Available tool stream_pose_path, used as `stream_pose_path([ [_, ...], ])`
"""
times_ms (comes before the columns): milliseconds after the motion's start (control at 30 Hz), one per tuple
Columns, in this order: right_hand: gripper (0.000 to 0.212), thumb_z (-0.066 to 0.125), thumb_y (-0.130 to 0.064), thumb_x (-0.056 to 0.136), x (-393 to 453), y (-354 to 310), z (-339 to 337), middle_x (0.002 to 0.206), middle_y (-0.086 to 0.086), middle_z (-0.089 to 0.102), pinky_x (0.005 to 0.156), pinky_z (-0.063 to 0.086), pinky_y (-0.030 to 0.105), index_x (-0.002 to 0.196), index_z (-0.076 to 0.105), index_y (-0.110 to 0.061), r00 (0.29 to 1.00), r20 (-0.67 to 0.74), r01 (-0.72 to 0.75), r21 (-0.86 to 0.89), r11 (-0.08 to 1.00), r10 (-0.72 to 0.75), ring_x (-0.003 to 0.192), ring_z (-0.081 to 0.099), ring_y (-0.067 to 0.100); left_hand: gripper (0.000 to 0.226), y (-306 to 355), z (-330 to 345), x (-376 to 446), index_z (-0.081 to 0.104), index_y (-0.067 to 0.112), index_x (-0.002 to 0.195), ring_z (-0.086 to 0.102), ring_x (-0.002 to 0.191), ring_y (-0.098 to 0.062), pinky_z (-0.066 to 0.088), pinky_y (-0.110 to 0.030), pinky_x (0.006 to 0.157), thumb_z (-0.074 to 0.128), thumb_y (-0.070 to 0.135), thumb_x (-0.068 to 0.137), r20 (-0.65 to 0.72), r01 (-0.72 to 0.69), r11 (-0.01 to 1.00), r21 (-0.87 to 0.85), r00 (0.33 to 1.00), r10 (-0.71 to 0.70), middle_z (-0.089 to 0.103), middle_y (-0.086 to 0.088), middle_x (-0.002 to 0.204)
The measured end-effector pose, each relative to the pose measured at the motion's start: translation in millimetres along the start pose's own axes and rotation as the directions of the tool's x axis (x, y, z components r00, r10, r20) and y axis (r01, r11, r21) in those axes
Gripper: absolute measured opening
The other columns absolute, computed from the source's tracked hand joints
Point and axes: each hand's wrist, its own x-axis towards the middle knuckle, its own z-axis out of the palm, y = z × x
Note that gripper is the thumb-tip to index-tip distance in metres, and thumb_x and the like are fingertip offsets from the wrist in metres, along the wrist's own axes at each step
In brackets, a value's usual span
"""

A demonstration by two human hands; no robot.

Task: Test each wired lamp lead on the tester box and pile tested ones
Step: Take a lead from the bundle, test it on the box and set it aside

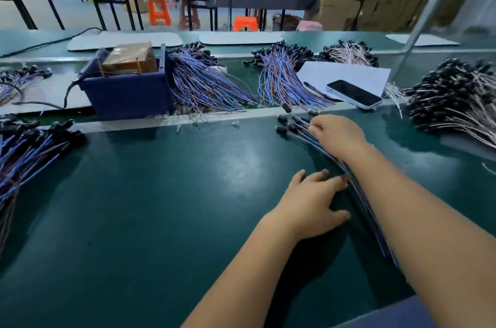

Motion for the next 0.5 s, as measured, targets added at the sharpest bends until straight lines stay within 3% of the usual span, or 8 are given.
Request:
stream_pose_path([
  [67, 0.021, 0.048, -0.034, 0.100, -0.9, 5.2, 3.7, 0.117, 0.008, 0.065, 0.082, 0.040, 0.035, 0.112, 0.063, -0.024, 0.999, -0.007, -0.037, -0.142, 0.989, 0.036, 0.109, 0.054, 0.031, 0.058, 0.0, 2.1, 1.6, 0.040, 0.026, 0.148, 0.020, 0.148, -0.012, 0.003, -0.038, 0.122, 0.059, 0.032, 0.094, -0.003, 0.006, 1.000, -0.027, 1.000, -0.007, 0.045, -0.004, 0.151],
  [133, 0.027, 0.051, -0.033, 0.098, -2.7, 4.9, 10.7, 0.125, 0.011, 0.057, 0.091, 0.038, 0.037, 0.123, 0.056, -0.023, 0.998, -0.040, -0.054, -0.331, 0.942, 0.044, 0.117, 0.048, 0.033, 0.044, -2.2, -6.3, 1.6, 0.055, 0.020, 0.138, 0.038, 0.139, -0.016, 0.019, -0.034, 0.118, 0.060, 0.024, 0.094, -0.044, -0.015, 0.990, -0.140, 0.999, 0.009, 0.056, -0.005, 0.140],
  [200, 0.033, 0.053, -0.023, 0.094, -5.3, -0.6, 17.6, 0.125, 0.013, 0.052, 0.094, 0.034, 0.039, 0.127, 0.051, -0.019, 0.992, -0.122, -0.065, -0.412, 0.909, 0.015, 0.117, 0.044, 0.033, 0.030, -8.1, -18.8, -1.5, 0.068, 0.012, 0.121, 0.057, 0.115, -0.014, 0.039, -0.023, 0.101, 0.061, 0.013, 0.092, -0.116, -0.007, 0.960, -0.281, 0.993, -0.027, 0.069, -0.005, 0.121],
  [300, 0.047, 0.052, -0.015, 0.086, -8.4, -20.4, 24.1, 0.125, 0.014, 0.048, 0.099, 0.027, 0.041, 0.133, 0.047, -0.017, 0.975, -0.213, -0.010, -0.335, 0.942, -0.066, 0.117, 0.039, 0.034, 0.022, -24.8, -38.4, -10.8, 0.074, 0.020, 0.105, 0.059, 0.083, -0.001, 0.042, -0.011, 0.077, 0.058, 0.013, 0.092, -0.238, 0.110, 0.896, -0.431, 0.944, -0.230, 0.072, 0.006, 0.099],
  [400, 0.050, 0.056, -0.019, 0.084, -10.4, -60.3, 25.0, 0.124, 0.013, 0.047, 0.099, 0.020, 0.041, 0.133, 0.048, -0.017, 0.956, -0.266, 0.074, -0.198, 0.977, -0.126, 0.118, 0.037, 0.032, 0.023, -47.4, -61.2, -21.8, 0.068, 0.032, 0.089, 0.053, 0.066, -0.002, 0.047, -0.023, 0.074, 0.054, 0.014, 0.092, -0.363, 0.178, 0.837, -0.518, 0.840, -0.404, 0.067, 0.012, 0.089],
  [500, 0.049, 0.057, -0.024, 0.086, -15.6, -115.6, 30.2, 0.127, 0.011, 0.045, 0.097, 0.019, 0.040, 0.134, 0.047, -0.019, 0.947, -0.256, 0.178, -0.081, 0.981, -0.193, 0.120, 0.034, 0.031, 0.029, -68.0, -87.8, -40.5, 0.064, 0.031, 0.081, 0.048, 0.054, 0.000, 0.044, -0.028, 0.061, 0.050, 0.008, 0.090, -0.476, 0.183, 0.784, -0.594, 0.705, -0.525, 0.062, 0.016, 0.072],
])
